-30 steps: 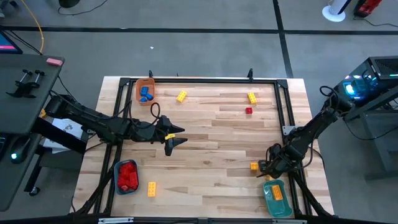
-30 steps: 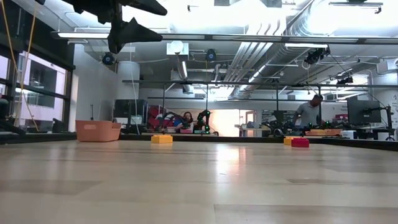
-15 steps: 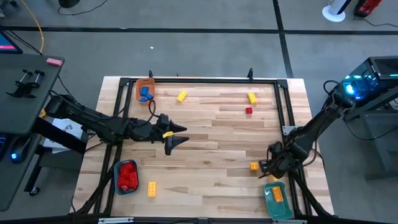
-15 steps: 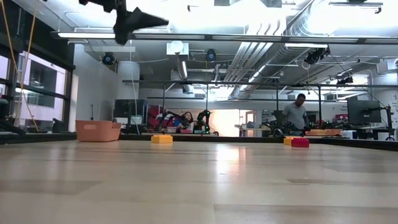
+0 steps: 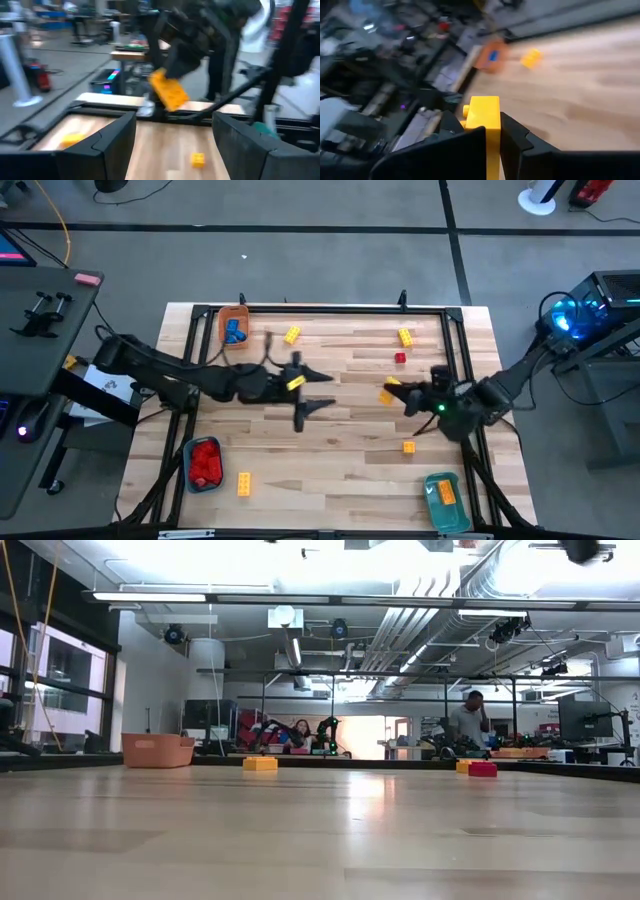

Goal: Sort blocks
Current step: Put the yellow game piece into the right blue bin

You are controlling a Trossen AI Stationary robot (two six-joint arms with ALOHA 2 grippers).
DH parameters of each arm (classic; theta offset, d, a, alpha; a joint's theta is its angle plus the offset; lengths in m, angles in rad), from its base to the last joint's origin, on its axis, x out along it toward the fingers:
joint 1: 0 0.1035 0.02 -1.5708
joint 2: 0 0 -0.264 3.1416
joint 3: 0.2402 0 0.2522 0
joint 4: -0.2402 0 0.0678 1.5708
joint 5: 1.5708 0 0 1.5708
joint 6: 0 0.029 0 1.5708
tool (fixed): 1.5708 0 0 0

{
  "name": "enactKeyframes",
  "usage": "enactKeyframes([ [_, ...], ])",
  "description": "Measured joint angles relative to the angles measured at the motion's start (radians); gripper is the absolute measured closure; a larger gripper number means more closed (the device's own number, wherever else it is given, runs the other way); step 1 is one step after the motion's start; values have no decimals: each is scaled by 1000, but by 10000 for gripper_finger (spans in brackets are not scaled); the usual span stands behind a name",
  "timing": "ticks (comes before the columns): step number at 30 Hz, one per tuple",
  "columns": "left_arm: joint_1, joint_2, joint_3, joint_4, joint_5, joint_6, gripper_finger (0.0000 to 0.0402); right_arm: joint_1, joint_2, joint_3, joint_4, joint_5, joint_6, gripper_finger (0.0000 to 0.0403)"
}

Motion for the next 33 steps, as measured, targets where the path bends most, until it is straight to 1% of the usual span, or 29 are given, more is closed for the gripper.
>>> enactKeyframes([
  [2, 15, 61, 58, 1, 79, -2, 157, -49, 0, 4, 200, -37, -257, 402],
  [5, 43, 136, 135, -6, 227, -76, 157, -117, 6, -1, 519, -182, -614, 403],
  [7, 64, 169, 181, -20, 342, -153, 157, -154, 15, -2, 671, -290, -785, 403],
  [8, 75, 181, 199, -32, 394, -183, 157, -168, 20, -2, 720, -338, -833, 403],
  [10, 93, 190, 227, -53, 464, -229, 157, -190, 32, 4, 772, -416, -883, 403],
  [16, 126, 179, 235, -69, 480, -279, 157, -222, 90, 14, 775, -531, -894, 403],
  [20, 133, 178, 235, -61, 503, -341, 157, -245, 122, 14, 775, -554, -888, 403],
  [26, 125, 178, 235, -72, 519, -358, 157, -292, 134, 14, 805, -569, -931, 403],
  [30, 125, 178, 235, -69, 518, -377, 157, -316, 133, 14, 865, -642, -967, 403],
  [33, 126, 178, 235, -68, 512, -380, 159, -331, 133, 14, 865, -675, -967, 403],
])
